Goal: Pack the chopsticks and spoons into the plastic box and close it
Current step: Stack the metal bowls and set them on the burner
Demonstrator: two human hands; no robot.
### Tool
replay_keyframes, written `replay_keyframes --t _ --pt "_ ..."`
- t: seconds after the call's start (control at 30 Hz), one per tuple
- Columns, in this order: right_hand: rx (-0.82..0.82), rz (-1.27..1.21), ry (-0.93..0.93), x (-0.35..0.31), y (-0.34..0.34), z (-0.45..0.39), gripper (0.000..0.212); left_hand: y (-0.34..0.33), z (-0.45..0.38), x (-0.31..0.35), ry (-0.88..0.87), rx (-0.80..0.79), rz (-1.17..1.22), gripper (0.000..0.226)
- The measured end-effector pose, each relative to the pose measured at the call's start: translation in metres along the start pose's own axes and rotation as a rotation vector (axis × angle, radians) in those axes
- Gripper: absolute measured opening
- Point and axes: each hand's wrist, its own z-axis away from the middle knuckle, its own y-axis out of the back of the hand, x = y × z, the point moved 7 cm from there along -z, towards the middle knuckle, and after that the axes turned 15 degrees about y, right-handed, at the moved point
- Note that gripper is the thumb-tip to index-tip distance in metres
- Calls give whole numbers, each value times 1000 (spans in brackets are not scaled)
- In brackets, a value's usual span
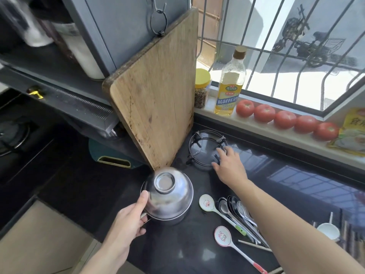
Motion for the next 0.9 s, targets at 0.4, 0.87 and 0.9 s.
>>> replay_keyframes --t 0.4,0.87,0.9 --pt "-25 -24 107 12 -7 -5 26 1 5 2 0 -16 -22 56" --pt "-58 -22 73 18 2 -1 19 -3 8 5 -23 -23 -27 56" --pt "-60 -33 71 18 2 -2 17 -3 9 5 -26 -22 -27 54"
